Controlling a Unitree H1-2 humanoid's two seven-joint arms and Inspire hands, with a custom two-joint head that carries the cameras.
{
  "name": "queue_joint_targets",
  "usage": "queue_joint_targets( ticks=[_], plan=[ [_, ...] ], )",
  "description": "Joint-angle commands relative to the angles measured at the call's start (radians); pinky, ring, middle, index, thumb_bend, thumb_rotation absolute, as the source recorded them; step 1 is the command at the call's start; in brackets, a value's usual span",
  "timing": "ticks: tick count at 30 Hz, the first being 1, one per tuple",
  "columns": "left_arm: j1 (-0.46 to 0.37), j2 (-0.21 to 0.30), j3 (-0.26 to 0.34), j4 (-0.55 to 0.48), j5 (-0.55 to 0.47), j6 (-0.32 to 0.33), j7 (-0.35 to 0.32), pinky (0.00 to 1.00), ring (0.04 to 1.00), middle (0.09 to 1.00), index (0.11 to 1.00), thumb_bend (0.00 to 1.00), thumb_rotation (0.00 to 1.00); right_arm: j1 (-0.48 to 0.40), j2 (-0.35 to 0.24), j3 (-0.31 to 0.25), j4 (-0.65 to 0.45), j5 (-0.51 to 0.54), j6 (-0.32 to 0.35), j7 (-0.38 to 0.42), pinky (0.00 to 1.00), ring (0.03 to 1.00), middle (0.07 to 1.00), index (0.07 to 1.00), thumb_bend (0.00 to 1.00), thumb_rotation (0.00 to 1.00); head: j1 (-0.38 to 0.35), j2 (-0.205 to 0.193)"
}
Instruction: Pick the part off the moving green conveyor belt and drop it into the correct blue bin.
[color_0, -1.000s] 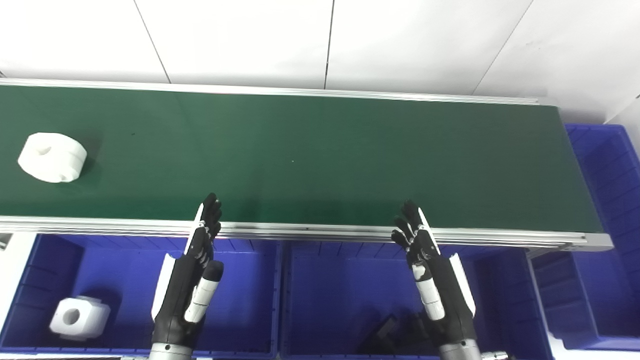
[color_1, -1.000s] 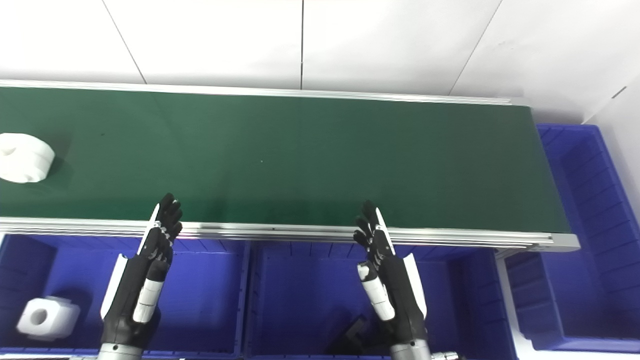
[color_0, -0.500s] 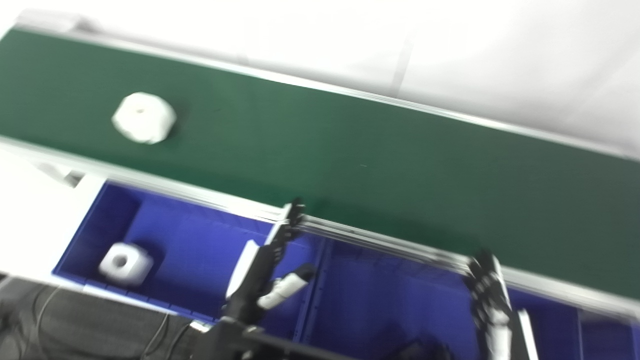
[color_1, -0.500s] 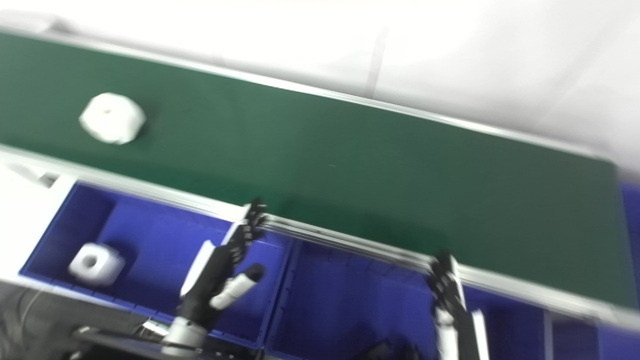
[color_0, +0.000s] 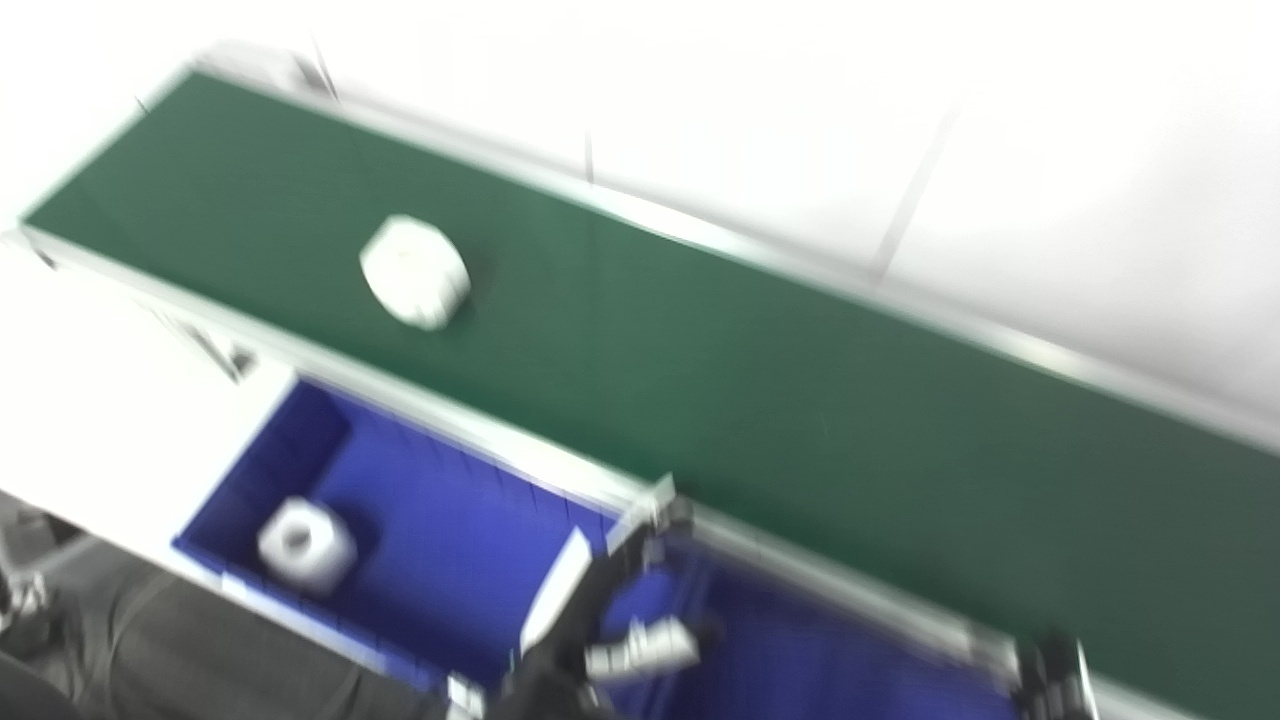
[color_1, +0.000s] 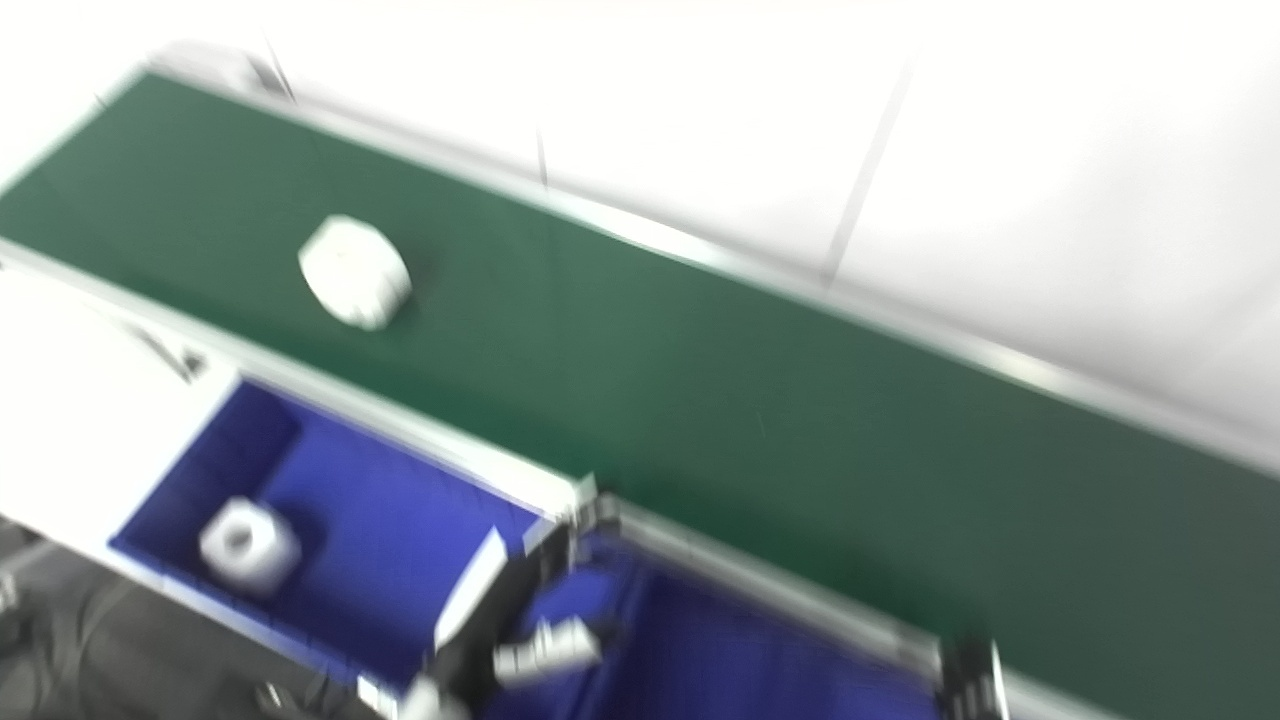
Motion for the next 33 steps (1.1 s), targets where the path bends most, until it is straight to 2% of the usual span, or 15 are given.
queue_joint_targets(
  ticks=[1, 3, 7, 9, 12, 14, 17, 18, 21, 22, 25, 27, 28, 30, 33],
  plan=[
    [-0.014, -0.037, -0.035, -0.009, 0.011, -0.069, 0.018, 0.72, 0.873, 0.927, 0.894, 0.78, 0.65, -0.003, -0.001, -0.006, -0.002, 0.017, -0.076, 0.021, 1.00, 1.000, 1.000, 1.000, 0.80, 1.00, -0.003, -0.009],
    [-0.018, -0.026, -0.034, -0.027, 0.019, -0.083, 0.015, 0.72, 0.861, 0.916, 0.888, 0.79, 0.64, -0.006, 0.002, -0.005, 0.015, 0.018, -0.085, 0.030, 1.00, 1.000, 1.000, 1.000, 0.80, 1.00, -0.014, -0.038],
    [-0.026, -0.003, -0.022, -0.096, 0.061, -0.083, 0.010, 0.65, 0.805, 0.854, 0.870, 0.81, 0.64, -0.012, 0.005, 0.000, 0.041, 0.010, -0.109, 0.037, 1.00, 1.000, 1.000, 1.000, 0.83, 1.00, -0.031, -0.061],
    [-0.047, 0.017, -0.010, -0.132, 0.079, -0.087, 0.006, 0.62, 0.771, 0.821, 0.845, 0.80, 0.64, -0.015, 0.007, 0.003, 0.048, 0.010, -0.115, 0.038, 1.00, 1.000, 1.000, 1.000, 0.83, 1.00, -0.034, -0.060],
    [-0.106, 0.060, 0.017, -0.185, 0.081, -0.097, -0.009, 0.57, 0.689, 0.724, 0.740, 0.83, 0.60, -0.019, 0.009, 0.007, 0.046, 0.010, -0.110, 0.038, 1.00, 1.000, 1.000, 1.000, 0.85, 1.00, -0.032, -0.051],
    [-0.157, 0.092, 0.041, -0.232, 0.042, -0.071, -0.032, 0.52, 0.625, 0.660, 0.684, 0.88, 0.52, -0.020, 0.009, 0.010, 0.042, 0.006, -0.107, 0.038, 1.00, 1.000, 1.000, 1.000, 0.84, 1.00, -0.029, -0.046],
    [-0.237, 0.143, 0.096, -0.306, 0.051, -0.028, -0.060, 0.49, 0.595, 0.634, 0.665, 0.92, 0.51, -0.019, 0.010, 0.014, 0.034, -0.003, -0.104, 0.033, 1.00, 1.000, 1.000, 1.000, 0.83, 1.00, -0.028, -0.039],
    [-0.272, 0.179, 0.127, -0.334, 0.069, -0.004, -0.080, 0.49, 0.592, 0.631, 0.663, 0.93, 0.51, -0.018, 0.011, 0.016, 0.031, -0.006, -0.100, 0.032, 1.00, 1.000, 1.000, 1.000, 0.83, 1.00, -0.030, -0.032],
    [-0.333, 0.251, 0.186, -0.381, 0.107, 0.053, -0.129, 0.52, 0.634, 0.686, 0.701, 0.95, 0.50, -0.017, 0.014, 0.019, 0.025, -0.006, -0.094, 0.032, 1.00, 1.000, 1.000, 1.000, 0.84, 1.00, -0.033, -0.021],
    [-0.356, 0.280, 0.204, -0.395, 0.129, 0.082, -0.153, 0.54, 0.672, 0.730, 0.738, 0.95, 0.49, -0.017, 0.016, 0.019, 0.023, -0.005, -0.095, 0.032, 1.00, 1.000, 1.000, 1.000, 0.84, 1.00, -0.034, -0.012],
    [-0.414, 0.352, 0.230, -0.415, 0.170, 0.139, -0.216, 0.59, 0.713, 0.783, 0.784, 0.93, 0.47, -0.014, 0.019, 0.021, 0.011, -0.002, -0.086, 0.031, 1.00, 1.000, 1.000, 1.000, 0.83, 1.00, -0.038, -0.002],
    [-0.463, 0.414, 0.241, -0.413, 0.241, 0.173, -0.269, 0.63, 0.744, 0.823, 0.811, 0.92, 0.46, -0.011, 0.020, 0.022, 0.002, -0.001, -0.079, 0.030, 1.00, 1.000, 1.000, 1.000, 0.83, 1.00, -0.039, 0.002],
    [-0.486, 0.441, 0.246, -0.407, 0.287, 0.188, -0.293, 0.67, 0.765, 0.840, 0.820, 0.94, 0.43, -0.009, 0.020, 0.022, 0.000, -0.003, -0.076, 0.029, 1.00, 1.000, 1.000, 1.000, 0.83, 1.00, -0.041, 0.002],
    [-0.522, 0.483, 0.254, -0.383, 0.349, 0.206, -0.324, 0.74, 0.806, 0.860, 0.819, 0.99, 0.28, -0.007, 0.019, 0.021, 0.003, -0.006, -0.080, 0.029, 1.00, 1.000, 1.000, 1.000, 0.83, 1.00, -0.041, 0.002],
    [-0.555, 0.524, 0.262, -0.327, 0.398, 0.222, -0.339, 0.75, 0.823, 0.869, 0.816, 1.00, 0.24, -0.008, 0.018, 0.020, 0.007, -0.004, -0.085, 0.031, 1.00, 1.000, 1.000, 1.000, 0.82, 1.00, -0.043, 0.009]
  ],
)
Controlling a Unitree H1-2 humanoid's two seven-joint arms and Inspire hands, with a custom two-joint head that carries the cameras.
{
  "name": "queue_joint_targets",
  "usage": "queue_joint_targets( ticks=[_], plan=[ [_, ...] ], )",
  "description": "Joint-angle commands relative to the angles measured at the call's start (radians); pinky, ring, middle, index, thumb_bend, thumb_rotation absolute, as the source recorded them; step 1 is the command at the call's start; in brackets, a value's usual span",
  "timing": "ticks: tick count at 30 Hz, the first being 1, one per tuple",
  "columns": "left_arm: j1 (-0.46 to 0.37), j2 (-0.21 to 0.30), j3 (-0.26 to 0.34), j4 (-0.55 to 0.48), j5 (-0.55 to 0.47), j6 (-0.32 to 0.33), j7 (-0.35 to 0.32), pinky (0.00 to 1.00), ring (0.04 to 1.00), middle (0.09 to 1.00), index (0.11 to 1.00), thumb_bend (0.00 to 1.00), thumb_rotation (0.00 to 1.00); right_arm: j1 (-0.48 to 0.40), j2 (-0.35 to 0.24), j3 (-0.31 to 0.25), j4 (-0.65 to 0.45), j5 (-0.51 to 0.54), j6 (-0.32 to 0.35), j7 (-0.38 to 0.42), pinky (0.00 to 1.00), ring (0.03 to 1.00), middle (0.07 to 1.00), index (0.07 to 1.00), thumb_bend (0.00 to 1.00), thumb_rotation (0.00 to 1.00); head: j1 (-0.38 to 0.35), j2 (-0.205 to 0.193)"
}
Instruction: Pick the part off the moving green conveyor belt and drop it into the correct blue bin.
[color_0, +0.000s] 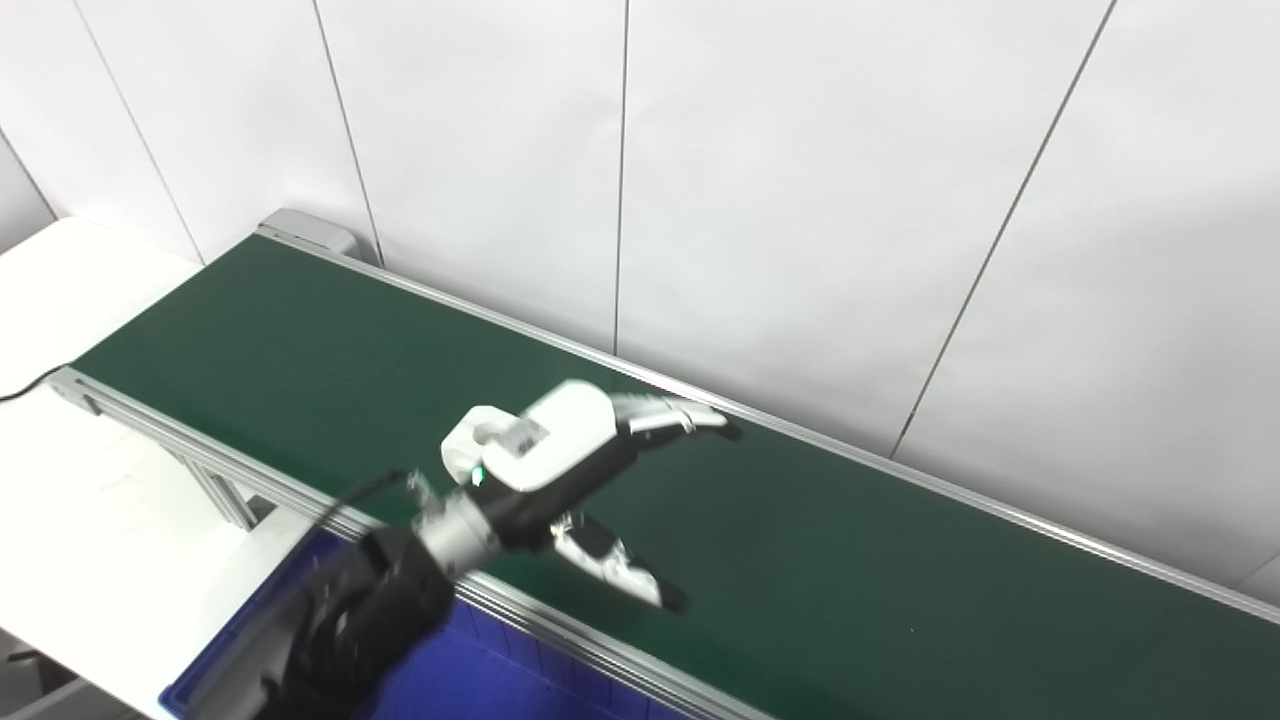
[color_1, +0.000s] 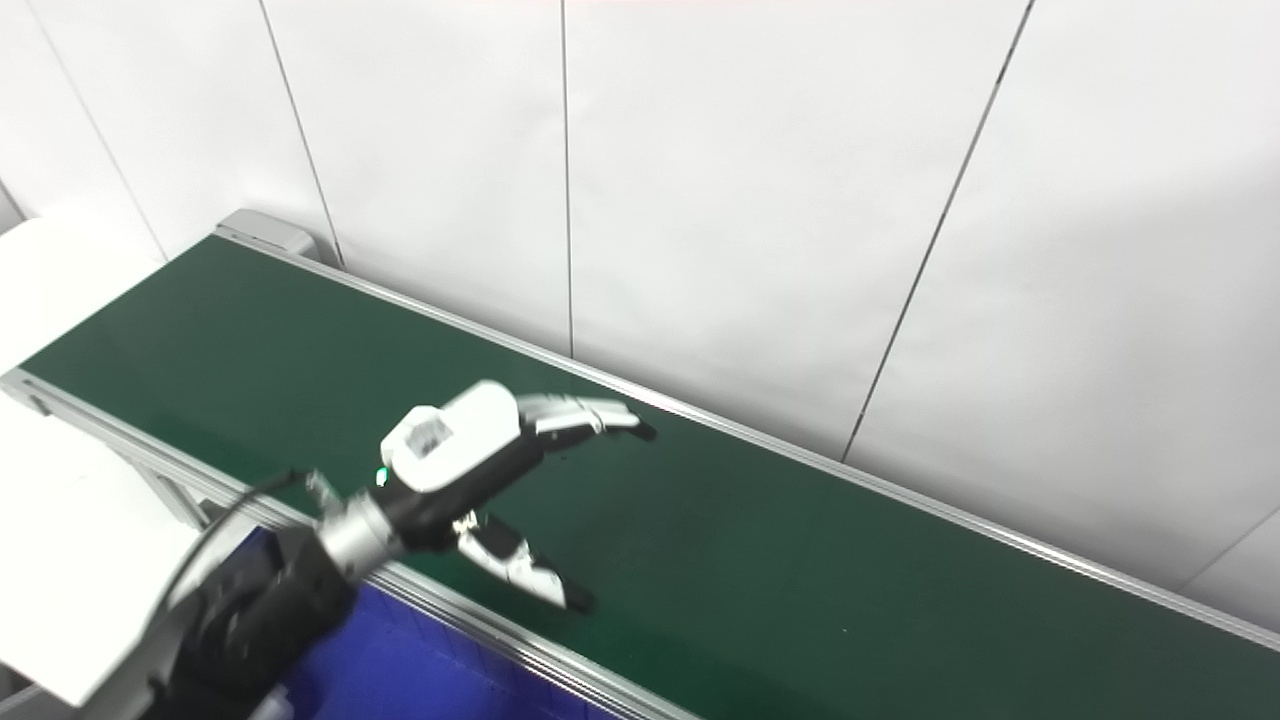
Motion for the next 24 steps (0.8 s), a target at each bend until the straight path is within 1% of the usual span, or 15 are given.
queue_joint_targets(
  ticks=[1, 3, 6, 10, 13, 15, 18, 22, 24],
  plan=[
    [-0.021, 0.024, 0.007, 0.014, 0.034, 0.012, -0.002, 0.75, 0.828, 0.870, 0.817, 1.00, 0.26, 0.002, -0.001, -0.001, -0.033, 0.009, -0.025, 0.012, 1.00, 1.000, 1.000, 1.000, 0.82, 1.00, -0.001, 0.007],
    [-0.038, 0.035, 0.011, 0.077, 0.057, 0.009, 0.020, 0.76, 0.829, 0.866, 0.815, 1.00, 0.26, 0.001, -0.001, 0.000, -0.037, 0.010, -0.022, 0.013, 1.00, 1.000, 1.000, 1.000, 0.82, 1.00, -0.001, 0.010],
    [-0.055, 0.037, 0.013, 0.153, 0.085, 0.004, 0.053, 0.78, 0.840, 0.870, 0.824, 1.00, 0.27, -0.001, 0.001, 0.002, -0.044, 0.008, -0.015, 0.011, 1.00, 1.000, 1.000, 1.000, 0.82, 1.00, -0.001, 0.013],
    [-0.073, 0.049, 0.012, 0.236, 0.126, 0.007, 0.083, 0.77, 0.839, 0.867, 0.839, 1.00, 0.28, -0.002, 0.006, 0.004, -0.048, 0.011, -0.013, 0.010, 1.00, 1.000, 1.000, 1.000, 0.82, 1.00, -0.004, 0.015],
    [-0.081, 0.059, 0.013, 0.280, 0.140, 0.019, 0.090, 0.76, 0.835, 0.865, 0.841, 1.00, 0.29, 0.002, 0.008, 0.006, -0.055, 0.007, -0.005, 0.006, 1.00, 1.000, 1.000, 1.000, 0.83, 1.00, -0.007, 0.021],
    [-0.086, 0.067, 0.013, 0.305, 0.141, 0.027, 0.089, 0.78, 0.844, 0.870, 0.847, 0.99, 0.29, 0.005, 0.009, 0.006, -0.063, 0.008, 0.003, 0.004, 1.00, 1.000, 1.000, 1.000, 0.83, 1.00, -0.008, 0.022],
    [-0.092, 0.084, 0.004, 0.341, 0.147, 0.023, 0.088, 0.80, 0.838, 0.866, 0.847, 1.00, 0.29, 0.008, 0.008, 0.007, -0.069, 0.004, 0.007, 0.003, 1.00, 1.000, 1.000, 1.000, 0.83, 1.00, -0.008, 0.022],
    [-0.087, 0.113, -0.013, 0.404, 0.154, 0.006, 0.103, 0.82, 0.843, 0.864, 0.850, 1.00, 0.31, 0.008, 0.006, 0.008, -0.068, 0.011, 0.001, 0.008, 1.00, 1.000, 1.000, 1.000, 0.81, 1.00, 0.000, 0.026],
    [-0.082, 0.121, -0.018, 0.409, 0.160, 0.019, 0.105, 0.82, 0.849, 0.869, 0.858, 1.00, 0.32, 0.010, 0.005, 0.010, -0.073, 0.012, 0.006, 0.008, 1.00, 1.000, 1.000, 1.000, 0.81, 1.00, 0.001, 0.028]
  ],
)
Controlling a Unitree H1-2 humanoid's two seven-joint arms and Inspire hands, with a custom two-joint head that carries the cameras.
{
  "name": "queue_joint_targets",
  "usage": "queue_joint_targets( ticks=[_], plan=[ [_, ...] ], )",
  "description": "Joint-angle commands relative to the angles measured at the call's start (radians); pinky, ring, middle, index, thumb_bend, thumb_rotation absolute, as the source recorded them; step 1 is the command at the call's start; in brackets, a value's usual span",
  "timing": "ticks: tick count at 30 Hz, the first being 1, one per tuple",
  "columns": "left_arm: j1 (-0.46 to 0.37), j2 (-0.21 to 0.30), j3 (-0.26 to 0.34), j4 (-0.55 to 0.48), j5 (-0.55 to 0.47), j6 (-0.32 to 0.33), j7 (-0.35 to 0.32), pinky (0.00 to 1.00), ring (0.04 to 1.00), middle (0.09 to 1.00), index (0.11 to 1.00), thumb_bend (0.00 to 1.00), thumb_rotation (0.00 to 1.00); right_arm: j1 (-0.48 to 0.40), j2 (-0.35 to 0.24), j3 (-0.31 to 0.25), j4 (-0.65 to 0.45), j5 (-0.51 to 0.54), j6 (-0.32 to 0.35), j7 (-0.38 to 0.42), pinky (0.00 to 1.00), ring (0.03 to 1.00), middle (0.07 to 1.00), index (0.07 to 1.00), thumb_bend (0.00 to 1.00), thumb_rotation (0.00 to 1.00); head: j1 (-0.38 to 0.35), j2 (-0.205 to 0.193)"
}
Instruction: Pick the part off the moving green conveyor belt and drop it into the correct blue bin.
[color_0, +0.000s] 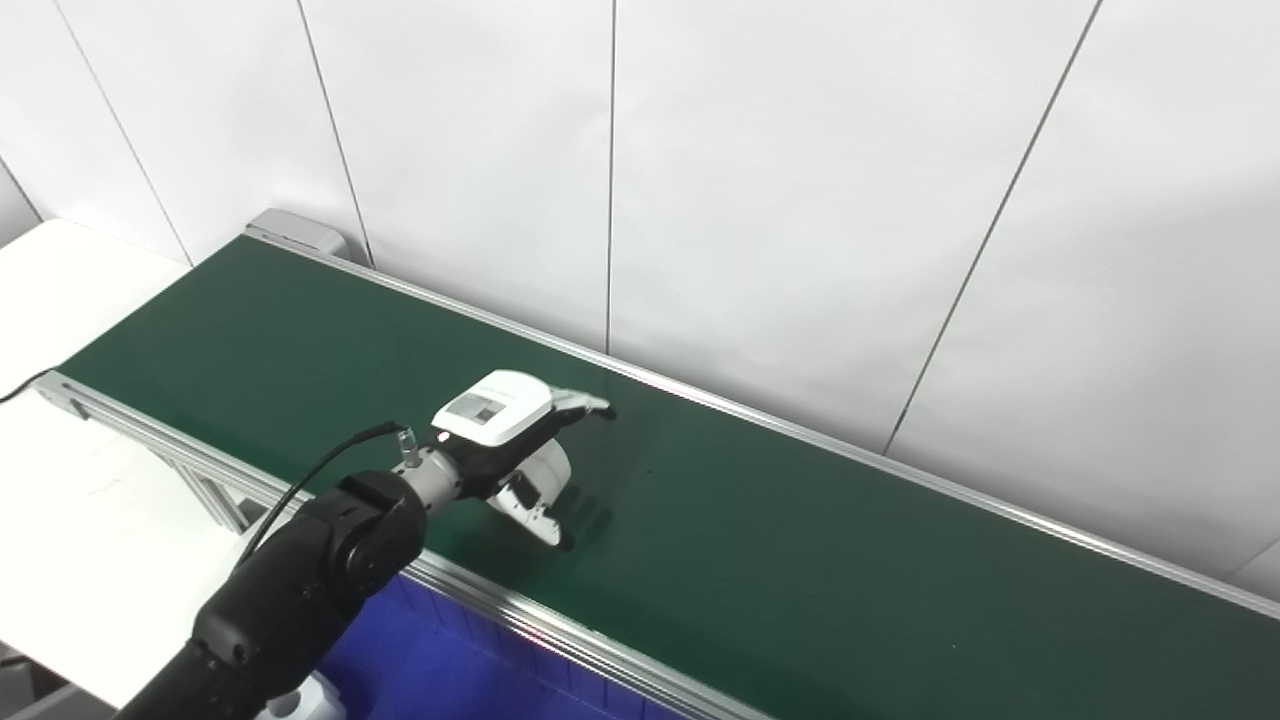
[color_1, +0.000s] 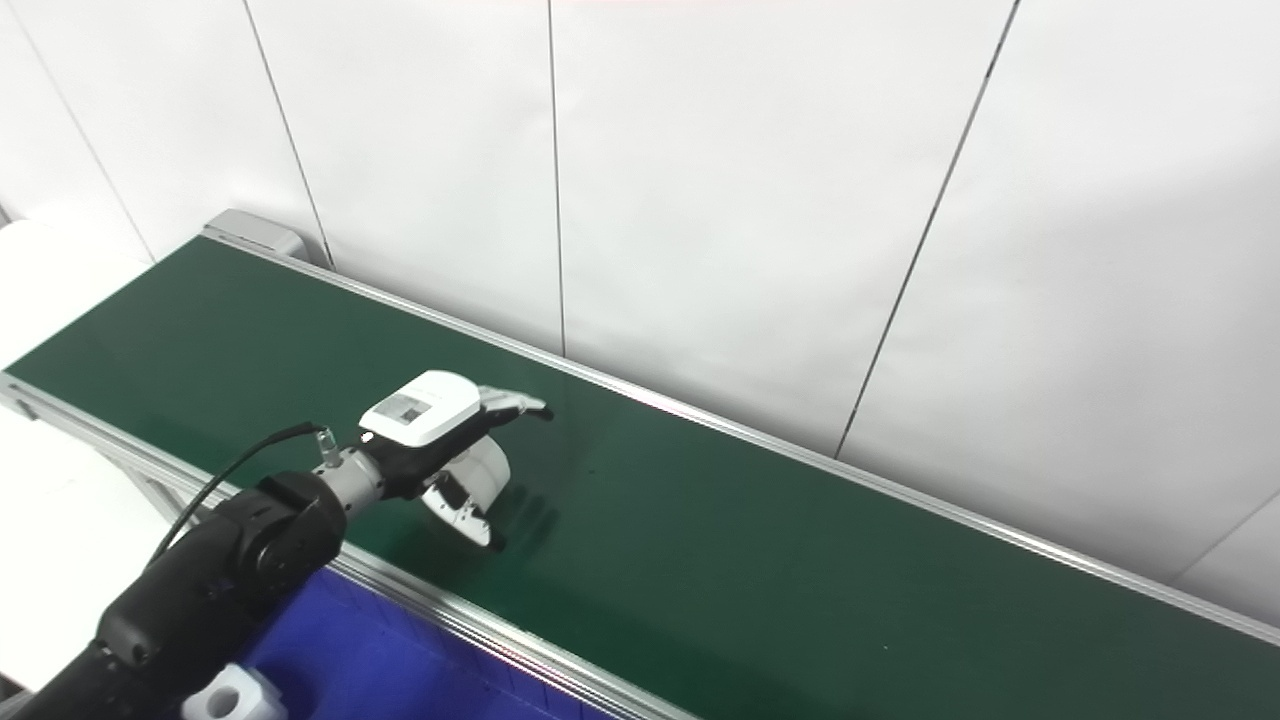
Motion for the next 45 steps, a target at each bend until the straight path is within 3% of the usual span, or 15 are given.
queue_joint_targets(
  ticks=[1, 8, 12, 15, 16, 19, 20, 22, 23, 25, 29, 33, 35, 40, 45],
  plan=[
    [-0.016, 0.036, 0.005, -0.024, 0.013, 0.005, 0.034, 0.82, 0.851, 0.871, 0.860, 0.99, 0.32, 0.003, -0.002, 0.001, -0.037, 0.011, -0.005, 0.012, 1.00, 1.000, 1.000, 1.000, 0.81, 1.00, 0.001, 0.002],
    [-0.019, 0.073, -0.004, -0.012, 0.019, 0.037, -0.006, 0.83, 0.870, 0.882, 0.864, 0.96, 0.35, 0.004, -0.003, 0.002, -0.042, 0.015, -0.001, 0.012, 1.00, 1.000, 1.000, 1.000, 0.80, 1.00, -0.004, 0.008],
    [-0.031, 0.097, -0.020, -0.016, 0.028, 0.059, -0.039, 0.81, 0.859, 0.863, 0.847, 0.98, 0.44, 0.003, -0.003, 0.002, -0.042, 0.021, 0.000, 0.013, 1.00, 1.000, 1.000, 1.000, 0.80, 1.00, -0.004, 0.010],
    [-0.036, 0.087, -0.025, -0.008, 0.048, 0.064, 0.001, 0.79, 0.844, 0.850, 0.835, 0.97, 0.42, 0.001, -0.004, 0.002, -0.040, 0.021, -0.002, 0.013, 1.00, 1.000, 1.000, 1.000, 0.80, 1.00, -0.004, 0.011],
    [-0.037, 0.078, -0.026, -0.004, 0.059, 0.062, 0.027, 0.74, 0.808, 0.819, 0.814, 0.97, 0.34, 0.001, -0.004, 0.002, -0.040, 0.020, -0.002, 0.013, 1.00, 1.000, 1.000, 1.000, 0.80, 1.00, -0.004, 0.011],
    [-0.039, 0.034, -0.017, 0.035, 0.041, 0.039, 0.130, 0.64, 0.720, 0.745, 0.752, 0.95, 0.22, 0.004, -0.002, 0.004, -0.048, 0.021, 0.003, 0.012, 1.00, 1.000, 1.000, 1.000, 0.78, 1.00, -0.007, 0.014],
    [-0.041, 0.015, -0.008, 0.064, 0.006, 0.012, 0.174, 0.57, 0.637, 0.676, 0.699, 0.92, 0.14, 0.005, -0.002, 0.005, -0.050, 0.020, 0.004, 0.011, 1.00, 1.000, 1.000, 1.000, 0.78, 1.00, -0.008, 0.015],
    [-0.046, -0.030, 0.015, 0.129, -0.102, -0.055, 0.235, 0.52, 0.578, 0.624, 0.652, 0.88, 0.07, 0.007, -0.002, 0.006, -0.054, 0.018, 0.004, 0.011, 1.00, 1.000, 1.000, 1.000, 0.78, 1.00, -0.009, 0.016],
    [-0.049, -0.055, 0.030, 0.160, -0.174, -0.095, 0.250, 0.48, 0.543, 0.591, 0.574, 0.71, 0.06, 0.008, -0.001, 0.007, -0.056, 0.018, 0.006, 0.010, 1.00, 1.000, 1.000, 1.000, 0.78, 1.00, -0.010, 0.016],
    [-0.047, -0.114, 0.062, 0.192, -0.324, -0.120, 0.233, 0.41, 0.475, 0.504, 0.511, 0.56, 0.01, 0.010, 0.001, 0.008, -0.059, 0.019, 0.007, 0.008, 1.00, 1.000, 1.000, 1.000, 0.78, 1.00, -0.011, 0.017],
    [-0.020, -0.263, 0.111, 0.178, -0.532, -0.065, 0.220, 0.34, 0.389, 0.444, 0.508, 0.52, 0.00, 0.013, 0.003, 0.009, -0.060, 0.018, 0.002, 0.008, 1.00, 1.000, 1.000, 1.000, 0.78, 1.00, -0.017, 0.017],
    [-0.026, -0.401, 0.145, 0.192, -0.625, -0.042, 0.266, 0.29, 0.349, 0.433, 0.505, 0.52, 0.00, 0.011, 0.004, 0.009, -0.059, 0.014, 0.005, 0.006, 1.00, 1.000, 1.000, 1.000, 0.78, 1.00, -0.018, 0.016],
    [-0.041, -0.454, 0.152, 0.221, -0.643, -0.056, 0.292, 0.33, 0.382, 0.446, 0.503, 0.52, 0.00, 0.009, 0.006, 0.012, -0.056, 0.015, 0.002, 0.008, 1.00, 1.000, 1.000, 1.000, 0.77, 1.00, -0.025, 0.015],
    [-0.063, -0.496, 0.117, 0.281, -0.622, -0.076, 0.315, 0.37, 0.420, 0.457, 0.503, 0.52, 0.00, 0.016, 0.018, 0.017, -0.068, 0.004, 0.008, 0.000, 1.00, 1.000, 1.000, 1.000, 0.76, 1.00, -0.041, 0.021],
    [-0.057, -0.472, 0.099, 0.252, -0.614, -0.075, 0.308, 0.33, 0.385, 0.447, 0.503, 0.52, 0.00, 0.024, 0.019, 0.015, -0.071, -0.006, 0.003, -0.002, 1.00, 1.000, 1.000, 1.000, 0.76, 1.00, -0.036, 0.025]
  ],
)
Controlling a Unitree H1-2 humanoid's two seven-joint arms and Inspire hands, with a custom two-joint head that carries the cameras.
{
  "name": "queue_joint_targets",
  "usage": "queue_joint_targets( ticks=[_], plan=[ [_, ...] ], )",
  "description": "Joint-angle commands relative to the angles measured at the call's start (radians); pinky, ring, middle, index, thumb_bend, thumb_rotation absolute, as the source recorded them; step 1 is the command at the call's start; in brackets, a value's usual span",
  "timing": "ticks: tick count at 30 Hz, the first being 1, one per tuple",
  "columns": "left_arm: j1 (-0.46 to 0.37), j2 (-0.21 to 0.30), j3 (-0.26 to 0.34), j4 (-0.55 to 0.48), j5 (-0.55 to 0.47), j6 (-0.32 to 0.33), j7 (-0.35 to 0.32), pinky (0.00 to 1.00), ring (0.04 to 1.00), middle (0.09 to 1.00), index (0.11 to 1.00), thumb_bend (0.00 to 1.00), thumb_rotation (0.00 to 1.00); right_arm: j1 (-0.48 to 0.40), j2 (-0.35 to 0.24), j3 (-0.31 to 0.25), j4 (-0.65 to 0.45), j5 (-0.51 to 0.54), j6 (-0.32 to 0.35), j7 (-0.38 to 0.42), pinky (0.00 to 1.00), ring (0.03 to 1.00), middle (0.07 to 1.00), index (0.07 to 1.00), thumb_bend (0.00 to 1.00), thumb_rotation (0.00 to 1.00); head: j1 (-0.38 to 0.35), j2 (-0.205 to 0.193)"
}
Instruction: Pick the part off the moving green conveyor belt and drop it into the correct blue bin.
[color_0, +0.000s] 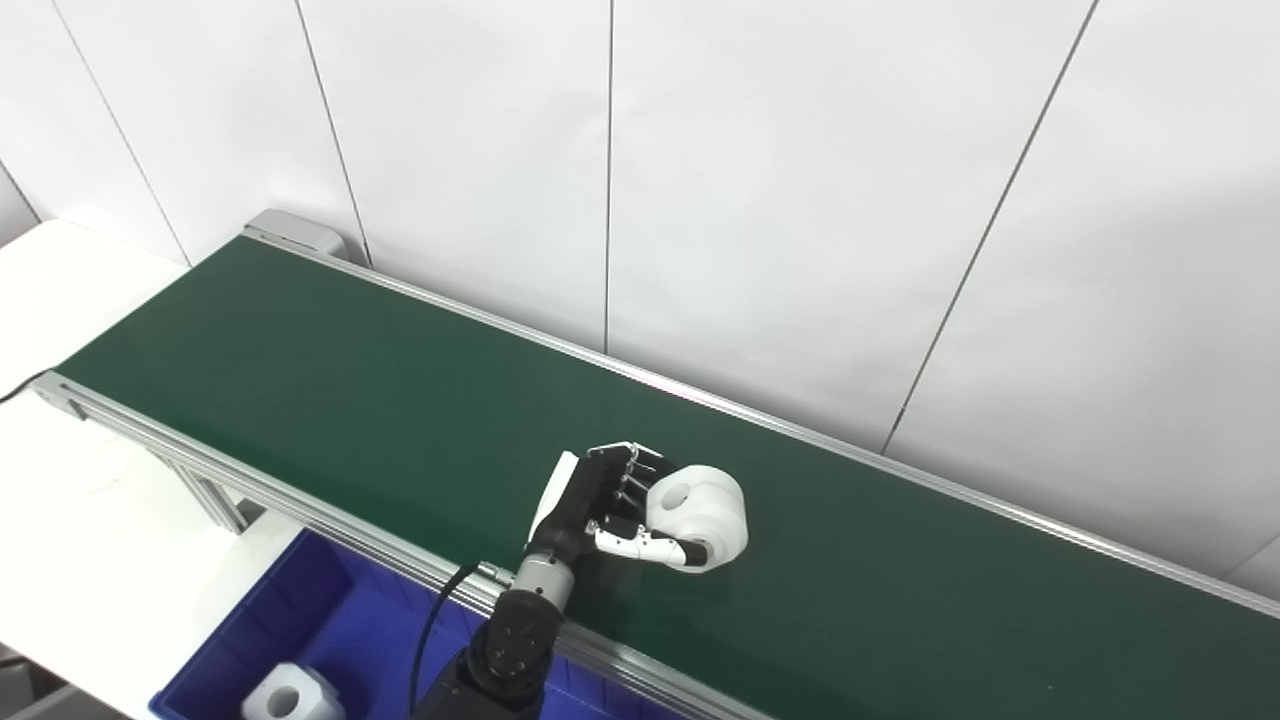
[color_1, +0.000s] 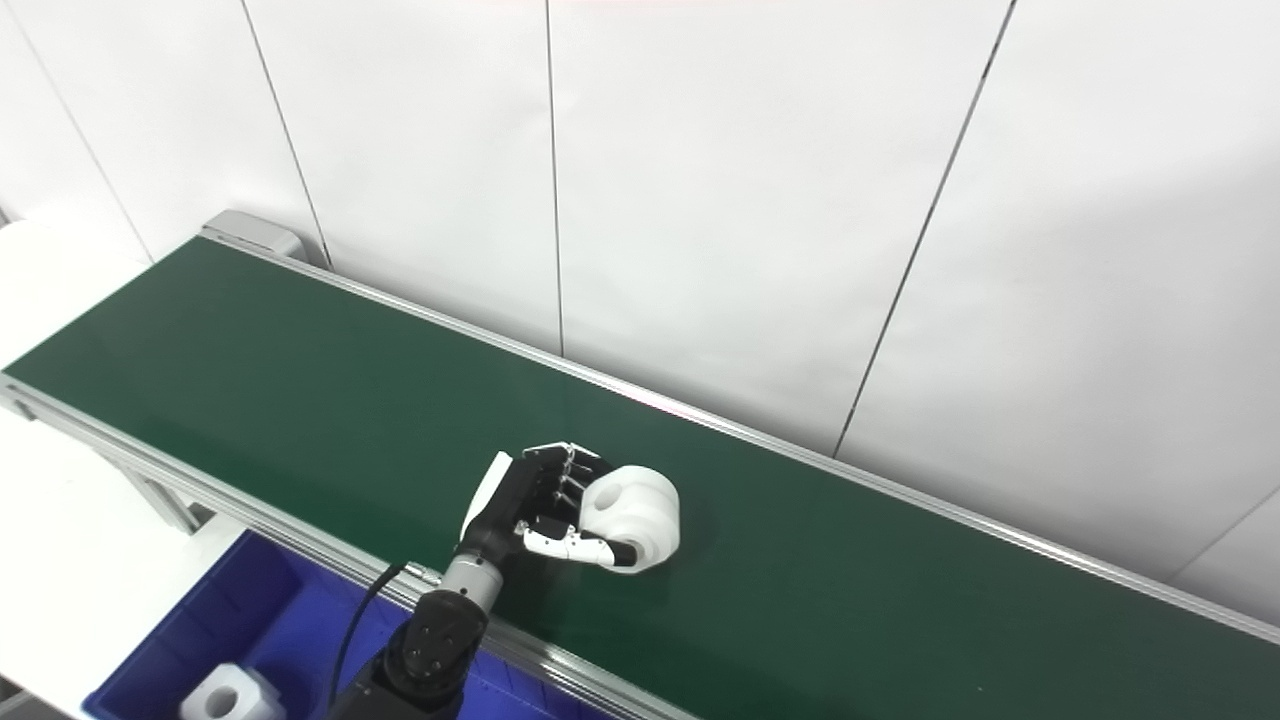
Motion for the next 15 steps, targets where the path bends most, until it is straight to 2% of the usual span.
queue_joint_targets(
  ticks=[1, 5, 10, 11, 12, 13, 14, 15],
  plan=[
    [-0.020, 0.027, -0.002, -0.049, 0.007, -0.028, 0.005, 0.32, 0.385, 0.447, 0.504, 0.52, 0.00, 0.013, 0.004, 0.000, -0.036, -0.001, -0.008, 0.000, 1.00, 1.000, 1.000, 1.000, 0.76, 1.00, 0.001, 0.001],
    [-0.002, 0.053, 0.005, -0.146, -0.031, 0.012, -0.034, 0.32, 0.381, 0.446, 0.502, 0.52, 0.00, 0.014, 0.003, 0.001, -0.049, -0.001, 0.005, 0.001, 1.00, 1.000, 1.000, 1.000, 0.75, 1.00, 0.002, 0.010],
    [0.051, 0.107, 0.013, -0.332, -0.083, 0.090, -0.105, 0.30, 0.361, 0.437, 0.507, 0.52, 0.00, 0.013, -0.002, 0.003, -0.064, -0.001, 0.021, 0.005, 1.00, 1.000, 1.000, 1.000, 0.75, 1.00, 0.006, 0.039],
    [0.064, 0.124, 0.012, -0.375, -0.084, 0.103, -0.120, 0.30, 0.361, 0.437, 0.507, 0.52, 0.00, 0.014, -0.003, 0.004, -0.072, -0.002, 0.028, 0.004, 1.00, 1.000, 1.000, 1.000, 0.75, 1.00, 0.009, 0.063],
    [0.080, 0.146, 0.009, -0.419, -0.081, 0.112, -0.137, 0.31, 0.369, 0.438, 0.508, 0.52, 0.00, 0.014, -0.003, 0.004, -0.076, -0.006, 0.030, 0.004, 1.00, 1.000, 1.000, 1.000, 0.75, 1.00, 0.009, 0.063],
    [0.098, 0.169, 0.006, -0.466, -0.080, 0.125, -0.158, 0.33, 0.383, 0.443, 0.508, 0.52, 0.00, 0.015, -0.003, 0.004, -0.085, -0.010, 0.037, 0.002, 1.00, 1.000, 1.000, 1.000, 0.75, 1.00, 0.015, 0.090],
    [0.117, 0.192, 0.003, -0.511, -0.082, 0.132, -0.180, 0.33, 0.385, 0.444, 0.508, 0.52, 0.00, 0.015, -0.003, 0.004, -0.091, -0.012, 0.040, 0.001, 1.00, 1.000, 1.000, 1.000, 0.75, 1.00, 0.015, 0.090],
    [0.136, 0.213, 0.000, -0.556, -0.088, 0.144, -0.203, 0.35, 0.392, 0.447, 0.506, 0.52, 0.00, 0.015, -0.003, 0.003, -0.099, -0.012, 0.045, 0.001, 1.00, 1.000, 1.000, 1.000, 0.74, 1.00, 0.021, 0.110]
  ],
)
